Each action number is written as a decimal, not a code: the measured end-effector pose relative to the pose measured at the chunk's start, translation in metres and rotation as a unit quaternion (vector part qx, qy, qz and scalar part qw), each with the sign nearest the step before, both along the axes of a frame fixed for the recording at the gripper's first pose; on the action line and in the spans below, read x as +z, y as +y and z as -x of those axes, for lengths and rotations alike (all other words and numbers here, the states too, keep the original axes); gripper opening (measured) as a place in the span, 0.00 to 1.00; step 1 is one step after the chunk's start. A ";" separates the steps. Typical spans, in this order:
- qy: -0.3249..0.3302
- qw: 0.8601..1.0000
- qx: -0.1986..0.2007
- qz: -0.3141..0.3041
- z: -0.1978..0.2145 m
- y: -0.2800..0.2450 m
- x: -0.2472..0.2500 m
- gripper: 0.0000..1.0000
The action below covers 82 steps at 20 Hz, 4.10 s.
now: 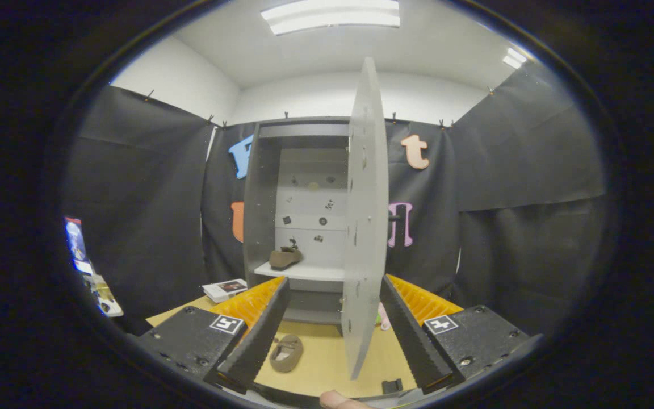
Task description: Open the shoe cabinet door, grab the shoes and put them into the shoe cabinet, then close the shoe cabinet door.
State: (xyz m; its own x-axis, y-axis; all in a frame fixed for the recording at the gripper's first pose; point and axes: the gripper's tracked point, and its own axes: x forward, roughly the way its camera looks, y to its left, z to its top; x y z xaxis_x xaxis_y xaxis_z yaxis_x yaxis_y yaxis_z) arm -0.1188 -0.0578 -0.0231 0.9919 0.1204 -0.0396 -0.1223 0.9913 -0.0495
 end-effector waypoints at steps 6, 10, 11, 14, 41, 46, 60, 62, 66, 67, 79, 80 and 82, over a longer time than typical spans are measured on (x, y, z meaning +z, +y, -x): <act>0.014 0.999 -0.001 -0.041 -0.034 0.030 -0.059 1.00; 0.042 0.999 0.007 -0.024 -0.065 0.059 -0.115 1.00; 0.051 0.998 0.011 -0.018 -0.072 0.068 -0.130 1.00; 0.082 0.996 0.022 0.008 -0.093 0.090 -0.181 1.00; 0.320 0.946 -0.054 0.006 -0.250 0.154 -0.495 0.23; 0.304 0.951 -0.055 0.017 -0.238 0.149 -0.480 0.10; 0.168 0.982 0.004 0.081 -0.192 0.148 -0.282 0.10; 0.145 0.986 0.009 0.083 -0.193 0.149 -0.246 0.10; 0.115 0.990 0.018 0.081 -0.197 0.154 -0.180 0.10; 0.108 0.990 0.021 0.085 -0.198 0.155 -0.164 0.09; 0.063 0.991 0.014 0.116 -0.279 0.174 -0.001 0.09; 0.068 0.991 0.011 0.116 -0.294 0.174 0.000 0.09; 0.075 0.990 -0.001 0.123 -0.324 0.169 0.005 0.10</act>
